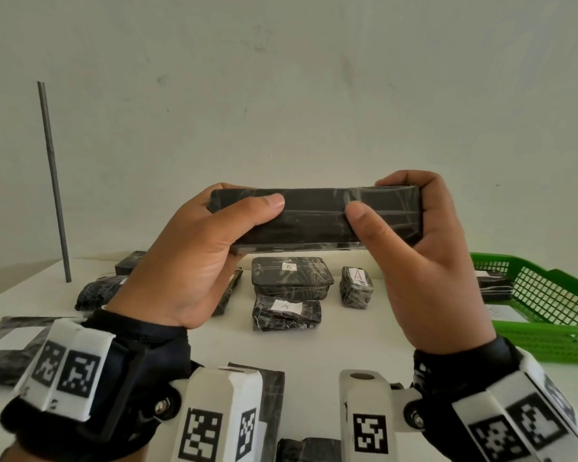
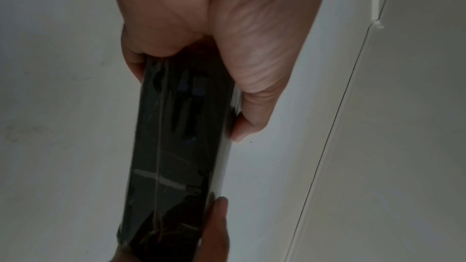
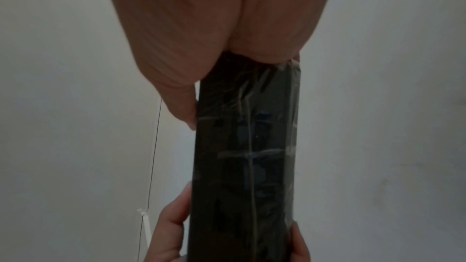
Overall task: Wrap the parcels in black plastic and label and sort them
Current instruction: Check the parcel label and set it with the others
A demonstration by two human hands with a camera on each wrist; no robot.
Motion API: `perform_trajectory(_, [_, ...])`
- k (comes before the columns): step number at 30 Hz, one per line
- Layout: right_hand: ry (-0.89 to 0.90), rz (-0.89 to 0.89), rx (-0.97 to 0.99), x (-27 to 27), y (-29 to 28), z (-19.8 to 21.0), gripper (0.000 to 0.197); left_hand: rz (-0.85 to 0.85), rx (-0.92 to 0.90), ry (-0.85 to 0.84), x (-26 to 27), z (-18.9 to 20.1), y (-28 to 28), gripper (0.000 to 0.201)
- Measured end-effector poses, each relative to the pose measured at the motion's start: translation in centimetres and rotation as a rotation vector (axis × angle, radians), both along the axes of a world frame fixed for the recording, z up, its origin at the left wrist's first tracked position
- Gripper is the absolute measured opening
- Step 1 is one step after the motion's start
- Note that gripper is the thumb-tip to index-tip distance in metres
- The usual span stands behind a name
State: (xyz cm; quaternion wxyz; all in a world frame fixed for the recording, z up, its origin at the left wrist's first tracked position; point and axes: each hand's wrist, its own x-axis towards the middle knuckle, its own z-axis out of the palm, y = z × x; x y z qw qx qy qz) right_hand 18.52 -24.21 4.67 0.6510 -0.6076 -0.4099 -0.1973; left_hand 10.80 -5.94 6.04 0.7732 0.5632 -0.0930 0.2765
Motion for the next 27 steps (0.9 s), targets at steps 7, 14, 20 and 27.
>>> perform_trajectory(7, [0.033,0.009,0.020,-0.4,0.4,-0.1,0.053,0.010,0.045,-0.013,0.0,0.0,0.0,0.027])
perform_trajectory(14, [0.032,-0.060,0.001,-0.3,0.3,0.1,0.061,-0.003,0.079,-0.005,0.0,-0.3,0.0,0.033])
perform_trajectory(20, [0.051,-0.085,0.074,-0.1,0.4,0.0,0.053,0.023,0.110,0.002,0.5,-0.7,-0.3,0.029])
perform_trajectory(27, [0.193,-0.017,0.085,0.8,-0.3,-0.2,0.019,-0.006,0.040,0.065,0.2,-0.5,0.2,0.016])
